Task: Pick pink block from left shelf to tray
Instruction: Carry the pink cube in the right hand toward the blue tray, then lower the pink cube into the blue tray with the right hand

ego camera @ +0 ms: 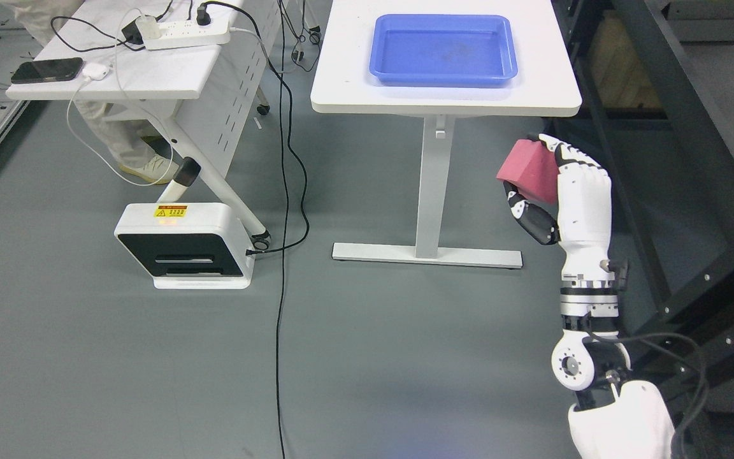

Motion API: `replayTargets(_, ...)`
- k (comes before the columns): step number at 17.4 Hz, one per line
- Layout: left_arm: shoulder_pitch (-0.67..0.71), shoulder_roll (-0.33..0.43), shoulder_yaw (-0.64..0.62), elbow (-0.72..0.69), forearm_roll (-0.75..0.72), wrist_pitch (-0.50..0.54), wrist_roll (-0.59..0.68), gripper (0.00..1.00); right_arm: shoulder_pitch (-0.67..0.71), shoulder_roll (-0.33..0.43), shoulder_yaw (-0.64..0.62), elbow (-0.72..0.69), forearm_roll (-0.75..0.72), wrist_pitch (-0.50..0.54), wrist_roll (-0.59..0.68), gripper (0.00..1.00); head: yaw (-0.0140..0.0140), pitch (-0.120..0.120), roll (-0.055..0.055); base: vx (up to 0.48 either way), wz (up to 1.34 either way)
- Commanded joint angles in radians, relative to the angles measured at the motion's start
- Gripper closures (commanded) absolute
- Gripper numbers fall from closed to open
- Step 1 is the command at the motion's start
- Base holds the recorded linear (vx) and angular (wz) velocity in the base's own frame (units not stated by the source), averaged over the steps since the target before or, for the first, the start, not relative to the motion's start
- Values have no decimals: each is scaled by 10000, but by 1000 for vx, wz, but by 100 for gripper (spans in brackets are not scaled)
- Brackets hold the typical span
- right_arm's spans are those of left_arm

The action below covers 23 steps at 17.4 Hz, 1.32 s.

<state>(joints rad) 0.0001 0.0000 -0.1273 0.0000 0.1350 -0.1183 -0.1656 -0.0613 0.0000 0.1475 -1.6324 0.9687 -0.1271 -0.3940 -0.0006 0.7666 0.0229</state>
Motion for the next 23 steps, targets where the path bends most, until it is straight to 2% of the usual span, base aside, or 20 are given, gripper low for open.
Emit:
replayTargets(1, 167, 175, 0, -175, 0, 2, -1, 0, 0, -175, 304, 48, 146, -2, 625, 94, 0, 0, 0, 207, 150)
replayTargets(6, 167, 175, 0, -175, 0, 2, -1, 0, 15, -175, 519, 64, 1663, 334, 673, 96, 0, 0, 0, 279, -36)
replayTargets(23, 167, 175, 0, -175, 0, 2, -1, 0, -16, -175, 933, 156, 1680, 335, 673, 95, 0, 1, 1, 280, 10)
